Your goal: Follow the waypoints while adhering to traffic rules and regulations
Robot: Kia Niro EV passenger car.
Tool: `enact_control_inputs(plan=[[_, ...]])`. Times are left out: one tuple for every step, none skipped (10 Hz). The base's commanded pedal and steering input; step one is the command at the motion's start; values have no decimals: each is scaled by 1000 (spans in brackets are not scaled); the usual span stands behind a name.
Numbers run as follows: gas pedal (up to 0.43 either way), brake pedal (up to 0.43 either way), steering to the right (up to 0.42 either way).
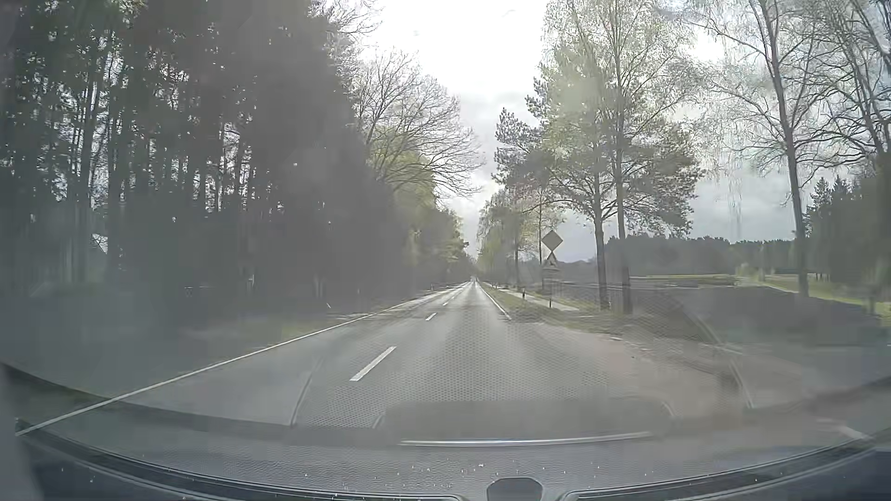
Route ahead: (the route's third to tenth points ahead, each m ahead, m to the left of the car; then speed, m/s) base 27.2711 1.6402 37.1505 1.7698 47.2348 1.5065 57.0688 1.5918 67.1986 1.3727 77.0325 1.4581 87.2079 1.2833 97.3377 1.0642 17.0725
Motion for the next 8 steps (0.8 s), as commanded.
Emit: enact_control_inputs(plan=[[177,0,-3],[177,0,-3],[177,0,-3],[177,0,-3],[169,0,-3],[150,0,-2],[138,0,-1],[130,0,0]])
